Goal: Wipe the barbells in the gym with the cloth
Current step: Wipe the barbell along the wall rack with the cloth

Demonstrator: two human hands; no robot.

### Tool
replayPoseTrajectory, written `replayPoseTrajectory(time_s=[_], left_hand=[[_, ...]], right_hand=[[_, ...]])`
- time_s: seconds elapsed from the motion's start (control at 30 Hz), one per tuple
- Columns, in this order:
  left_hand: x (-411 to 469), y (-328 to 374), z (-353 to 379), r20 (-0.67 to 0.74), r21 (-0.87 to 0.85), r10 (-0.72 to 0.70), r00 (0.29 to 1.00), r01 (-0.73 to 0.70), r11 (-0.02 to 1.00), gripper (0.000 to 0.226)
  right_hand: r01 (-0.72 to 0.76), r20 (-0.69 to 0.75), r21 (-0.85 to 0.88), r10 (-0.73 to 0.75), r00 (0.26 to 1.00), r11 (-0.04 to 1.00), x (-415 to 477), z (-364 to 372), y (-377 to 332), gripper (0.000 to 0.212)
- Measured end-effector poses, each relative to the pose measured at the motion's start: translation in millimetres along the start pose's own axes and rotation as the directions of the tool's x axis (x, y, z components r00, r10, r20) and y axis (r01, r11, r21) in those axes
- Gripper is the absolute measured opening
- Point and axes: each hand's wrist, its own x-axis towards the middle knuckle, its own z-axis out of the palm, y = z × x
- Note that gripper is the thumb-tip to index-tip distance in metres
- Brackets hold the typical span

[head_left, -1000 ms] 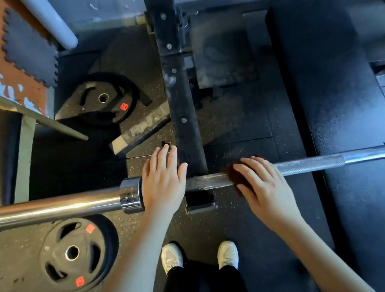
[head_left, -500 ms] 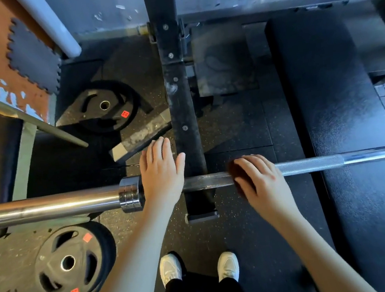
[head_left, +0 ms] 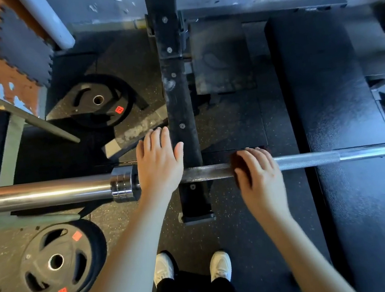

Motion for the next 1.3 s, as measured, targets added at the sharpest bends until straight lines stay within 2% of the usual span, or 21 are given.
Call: replayPoseTrajectory(time_s=[0.07,0.13,0.2,0.27,0.37,0.47,0.53,0.6,0.67,0.7,0.77,0.83,0.93,0.97,1.03,1.1,1.13,1.17,1.23,1.3], left_hand=[[4.5,0.6,-0.5,-0.012,-0.011,-0.009,1.000,0.009,1.000,0.061],[13.4,2.0,-1.0,-0.008,-0.027,-0.017,1.000,0.017,0.999,0.062],[20.6,3.4,-3.7,-0.006,-0.040,-0.034,0.999,0.034,0.999,0.066],[20.6,2.1,-5.9,0.005,-0.050,-0.057,0.998,0.058,0.997,0.071],[14.7,-4.4,-3.2,0.037,-0.024,-0.047,0.998,0.048,0.999,0.069],[23.5,-5.8,-3.8,0.009,-0.012,-0.036,0.999,0.036,0.999,0.071],[30.9,-3.5,-3.2,0.001,-0.021,-0.036,0.999,0.036,0.999,0.075],[35.7,-2.3,-3.9,-0.002,-0.034,-0.048,0.999,0.048,0.998,0.074],[38.1,-2.5,-4.2,-0.003,-0.040,-0.067,0.998,0.067,0.997,0.068],[39.4,-2.2,-4.1,-0.003,-0.045,-0.072,0.997,0.072,0.996,0.065],[42.3,-1.7,-3.6,-0.004,-0.061,-0.083,0.997,0.082,0.995,0.064],[42.2,-2.0,-3.5,-0.015,-0.063,-0.083,0.996,0.082,0.995,0.065],[39.2,-2.2,-4.0,-0.021,-0.058,-0.072,0.997,0.071,0.996,0.069],[38.0,-2.0,-4.4,-0.011,-0.063,-0.075,0.997,0.074,0.995,0.069],[35.4,-2.2,-6.0,-0.013,-0.067,-0.085,0.996,0.084,0.994,0.068],[33.9,-1.9,-6.8,-0.012,-0.074,-0.085,0.996,0.084,0.994,0.068],[33.5,-2.0,-6.9,-0.005,-0.079,-0.079,0.997,0.079,0.994,0.068],[33.6,-2.3,-6.6,-0.004,-0.084,-0.073,0.997,0.072,0.994,0.069],[34.4,-3.4,-6.6,-0.016,-0.088,-0.070,0.997,0.068,0.994,0.069],[35.0,-3.6,-6.6,-0.021,-0.083,-0.068,0.997,0.066,0.994,0.069]], right_hand=[[0.019,-0.001,0.027,-0.019,1.000,0.999,-1.0,13.0,-30.5,0.036],[0.189,0.075,0.048,-0.193,0.978,0.981,-0.2,19.6,-46.7,0.034],[0.283,0.149,0.047,-0.287,0.946,0.958,10.0,10.9,-35.7,0.040],[0.245,0.140,0.007,-0.244,0.960,0.969,17.9,-1.0,-10.4,0.039],[0.096,0.049,-0.057,-0.093,0.994,0.994,21.2,-9.1,15.3,0.043],[-0.018,-0.026,-0.048,0.017,1.000,0.999,25.2,7.5,-9.7,0.036],[0.051,0.025,0.007,-0.051,0.998,0.999,30.6,20.2,-35.4,0.030],[0.190,0.117,0.055,-0.195,0.974,0.980,33.6,25.4,-47.5,0.034],[0.293,0.158,0.025,-0.294,0.943,0.956,43.4,18.7,-37.0,0.038],[0.301,0.165,-0.002,-0.296,0.941,0.954,46.2,13.3,-26.8,0.041],[0.241,0.123,-0.078,-0.231,0.965,0.967,44.5,4.5,-1.9,0.043],[0.121,0.038,-0.129,-0.117,0.992,0.984,35.0,0.2,9.3,0.042],[-0.030,-0.033,-0.088,0.027,0.999,0.996,30.6,17.1,-20.3,0.036],[-0.017,-0.012,-0.057,0.017,1.000,0.998,31.9,23.1,-36.2,0.033],[0.124,0.082,-0.015,-0.122,0.989,0.992,29.7,29.7,-57.3,0.035],[0.237,0.157,0.006,-0.235,0.959,0.971,33.7,20.8,-50.7,0.041],[0.245,0.152,-0.004,-0.241,0.958,0.970,36.2,14.3,-39.8,0.042],[0.208,0.125,-0.027,-0.203,0.971,0.978,37.4,7.9,-27.0,0.042],[0.033,0.043,-0.079,-0.030,0.999,0.996,37.4,-2.5,-3.4,0.047],[-0.143,-0.011,-0.113,0.143,0.990,0.983,37.5,-2.3,4.3,0.049]])
